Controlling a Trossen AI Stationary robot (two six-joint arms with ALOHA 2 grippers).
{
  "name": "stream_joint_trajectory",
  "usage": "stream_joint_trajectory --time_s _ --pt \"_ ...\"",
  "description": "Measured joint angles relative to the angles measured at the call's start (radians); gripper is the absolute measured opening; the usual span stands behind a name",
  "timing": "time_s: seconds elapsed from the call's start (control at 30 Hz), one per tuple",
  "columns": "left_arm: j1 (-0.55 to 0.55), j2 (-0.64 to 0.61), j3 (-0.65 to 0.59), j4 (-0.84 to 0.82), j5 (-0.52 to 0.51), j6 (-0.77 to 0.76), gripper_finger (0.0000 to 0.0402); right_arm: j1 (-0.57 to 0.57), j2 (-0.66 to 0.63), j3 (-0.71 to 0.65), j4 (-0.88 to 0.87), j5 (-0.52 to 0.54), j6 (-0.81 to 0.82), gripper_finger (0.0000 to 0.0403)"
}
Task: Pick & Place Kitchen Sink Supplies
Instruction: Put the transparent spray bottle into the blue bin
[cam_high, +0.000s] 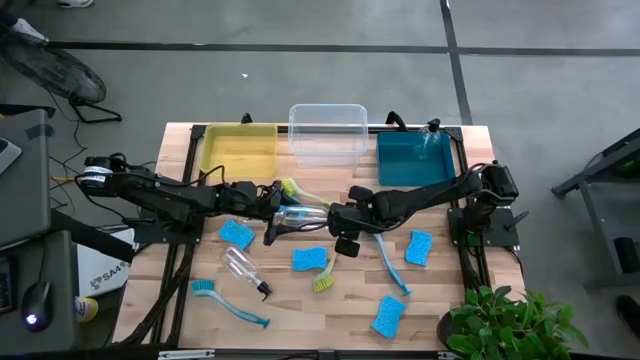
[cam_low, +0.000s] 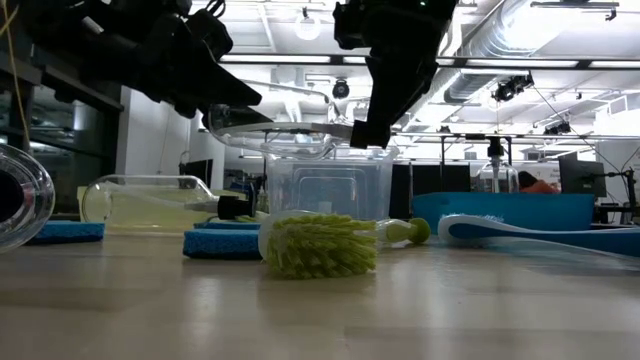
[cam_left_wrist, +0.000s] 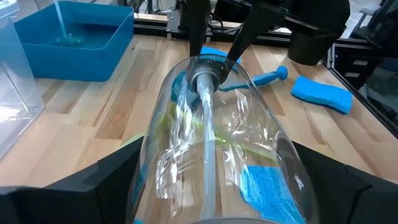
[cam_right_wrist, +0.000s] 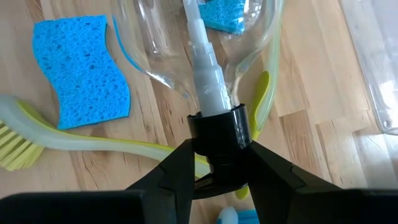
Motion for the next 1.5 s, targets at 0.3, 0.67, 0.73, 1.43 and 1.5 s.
stream_joint_trajectory --time_s 0.3,0.67,0.73,1.43,1.5 --pt "-0.001 0.0 0.0 -0.003 0.001 -0.003 0.0324 -0.002 -0.001 0.0 0.002 -0.054 -0.018 0.0119" --pt "-0.001 0.003 -0.003 -0.015 -0.028 0.0 0.0324 0.0 -0.053 0.0 -0.002 -0.072 -0.07 0.0165" --pt "-0.001 0.002 -0.003 -0.003 -0.031 0.0 0.0324 0.0 -0.078 0.0 -0.005 -0.073 -0.074 0.0176" --pt "0.0 0.001 -0.002 0.398 0.058 0.087 0.0324 0.309 -0.218 -0.003 -0.198 0.463 0.202 0.0184" --pt "0.0 0.001 -0.001 0.444 0.07 0.094 0.0324 0.343 -0.221 -0.036 -0.162 0.54 0.235 0.0184"
